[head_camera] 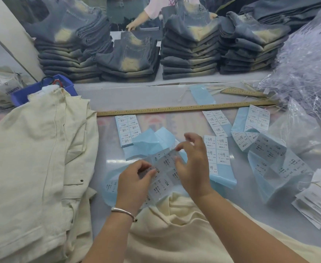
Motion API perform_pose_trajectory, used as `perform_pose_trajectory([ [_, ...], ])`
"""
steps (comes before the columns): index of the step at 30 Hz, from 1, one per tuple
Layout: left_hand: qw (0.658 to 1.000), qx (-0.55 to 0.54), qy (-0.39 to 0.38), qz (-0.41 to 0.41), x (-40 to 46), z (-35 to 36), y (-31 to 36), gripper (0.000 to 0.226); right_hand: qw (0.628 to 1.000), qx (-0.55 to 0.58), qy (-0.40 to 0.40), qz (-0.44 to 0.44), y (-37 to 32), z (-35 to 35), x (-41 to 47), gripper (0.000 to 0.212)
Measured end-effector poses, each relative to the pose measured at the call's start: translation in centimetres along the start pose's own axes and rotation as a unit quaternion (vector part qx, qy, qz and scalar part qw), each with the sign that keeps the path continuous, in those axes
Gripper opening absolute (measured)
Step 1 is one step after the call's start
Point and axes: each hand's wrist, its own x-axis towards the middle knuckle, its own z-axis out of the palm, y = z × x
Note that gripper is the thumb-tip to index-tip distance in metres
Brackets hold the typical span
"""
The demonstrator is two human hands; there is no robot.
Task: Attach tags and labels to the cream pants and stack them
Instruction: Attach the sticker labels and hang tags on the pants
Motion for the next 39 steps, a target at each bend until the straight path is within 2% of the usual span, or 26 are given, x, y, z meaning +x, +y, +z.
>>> perform_pose_trajectory([
  [2,1.000,-0.011,-0.001,-0.015,0.2,0.1,0.1,0.026,0.992,-0.080,0.024,-0.098,-0.4,0.4,-0.9,0.015],
  [4,0.999,-0.032,-0.022,-0.032,0.5,0.1,0.2,0.022,0.984,-0.119,-0.002,-0.132,-1.0,0.8,-2.3,0.016],
  [8,0.981,-0.154,-0.081,-0.085,0.5,-0.3,0.7,0.022,0.976,-0.192,-0.101,0.000,-2.1,1.7,-3.4,0.038],
  [11,0.962,-0.225,-0.108,-0.111,0.4,-1.0,0.8,0.025,0.975,-0.159,-0.149,0.039,-1.9,1.7,-3.2,0.044],
  [15,0.948,-0.268,-0.122,-0.121,0.4,-1.5,0.9,0.027,0.979,-0.135,-0.142,0.053,-1.4,1.5,-2.8,0.039],
  [17,0.961,-0.220,-0.119,-0.118,0.7,-1.4,0.7,0.024,0.979,-0.136,-0.137,0.063,-1.4,1.5,-2.7,0.037],
  [19,0.979,-0.120,-0.122,-0.109,1.0,-1.2,0.3,0.021,0.983,-0.126,-0.123,0.056,-1.4,1.5,-2.9,0.029],
  [21,0.982,-0.096,-0.115,-0.113,1.2,-1.0,0.1,0.019,0.988,-0.123,-0.086,0.032,-1.7,1.6,-3.3,0.019],
  [23,0.979,-0.140,-0.080,-0.124,1.2,-0.8,0.0,0.014,0.990,-0.129,-0.056,0.011,-2.1,1.7,-4.0,0.022],
  [26,0.958,-0.238,-0.039,-0.154,1.0,-0.6,-0.2,0.006,0.991,-0.113,-0.075,0.000,-3.1,2.2,-5.1,0.042],
  [28,0.930,-0.314,-0.062,-0.178,0.8,-0.5,-0.1,0.008,0.993,-0.042,-0.101,0.041,-3.5,2.4,-5.4,0.045],
  [30,0.914,-0.351,-0.090,-0.182,0.6,-0.5,-0.1,0.020,0.988,0.037,-0.117,0.089,-3.5,2.5,-5.3,0.048],
  [33,0.933,-0.315,-0.076,-0.158,0.6,-0.6,-0.1,0.019,0.989,0.049,-0.104,0.094,-3.1,2.3,-5.0,0.036],
  [35,0.942,-0.298,-0.073,-0.133,0.6,-0.7,-0.1,0.013,0.996,0.015,-0.066,0.063,-2.9,2.0,-4.7,0.024],
  [37,0.950,-0.283,-0.082,-0.103,0.6,-0.9,-0.1,0.018,0.999,-0.006,-0.026,0.023,-2.9,1.7,-4.1,0.013],
  [39,0.959,-0.261,-0.084,-0.069,0.6,-1.0,0.1,0.022,1.000,-0.005,-0.027,-0.004,-2.8,1.4,-3.2,0.004],
])
